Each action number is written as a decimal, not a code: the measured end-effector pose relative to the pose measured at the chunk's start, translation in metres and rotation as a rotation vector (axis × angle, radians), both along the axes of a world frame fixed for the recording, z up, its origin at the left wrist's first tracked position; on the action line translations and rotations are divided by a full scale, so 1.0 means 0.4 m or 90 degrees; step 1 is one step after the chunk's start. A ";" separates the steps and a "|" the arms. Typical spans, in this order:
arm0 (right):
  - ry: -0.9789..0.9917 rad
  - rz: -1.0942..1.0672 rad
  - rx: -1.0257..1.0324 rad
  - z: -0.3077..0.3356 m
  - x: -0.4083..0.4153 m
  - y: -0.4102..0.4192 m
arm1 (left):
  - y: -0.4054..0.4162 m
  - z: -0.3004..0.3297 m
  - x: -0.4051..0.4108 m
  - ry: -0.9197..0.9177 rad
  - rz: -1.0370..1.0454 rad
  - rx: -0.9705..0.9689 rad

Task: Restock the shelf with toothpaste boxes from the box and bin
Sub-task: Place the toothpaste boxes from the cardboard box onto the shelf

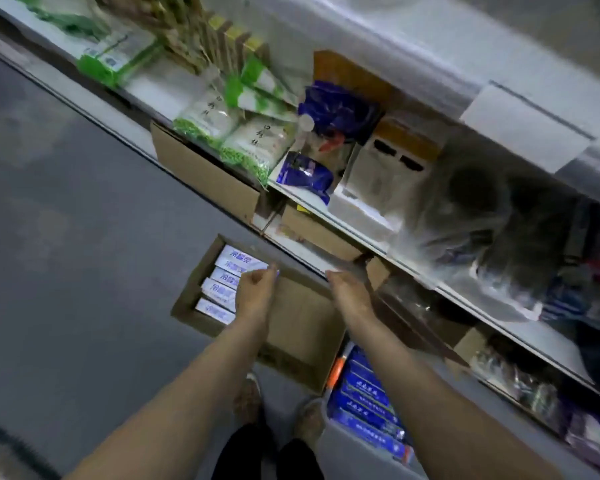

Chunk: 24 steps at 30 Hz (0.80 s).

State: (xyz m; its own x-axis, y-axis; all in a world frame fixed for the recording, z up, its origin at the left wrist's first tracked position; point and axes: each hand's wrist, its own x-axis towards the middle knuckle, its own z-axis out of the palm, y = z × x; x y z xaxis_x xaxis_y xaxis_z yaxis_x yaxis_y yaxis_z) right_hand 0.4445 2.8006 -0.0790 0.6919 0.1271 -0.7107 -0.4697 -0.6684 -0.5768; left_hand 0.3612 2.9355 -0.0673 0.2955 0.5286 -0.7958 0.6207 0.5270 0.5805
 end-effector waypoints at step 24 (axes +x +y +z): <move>0.176 -0.055 0.124 -1.067 -0.167 0.227 | 0.134 -1.095 -0.174 0.098 0.176 -0.081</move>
State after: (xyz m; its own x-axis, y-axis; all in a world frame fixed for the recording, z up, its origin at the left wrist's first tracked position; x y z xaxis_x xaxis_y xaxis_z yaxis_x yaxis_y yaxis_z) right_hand 0.3777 2.8914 -0.5058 0.4906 0.2281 -0.8410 -0.6761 -0.5092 -0.5325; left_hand 0.2914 2.9890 -0.5053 0.0269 0.4662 -0.8843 0.5197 0.7491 0.4108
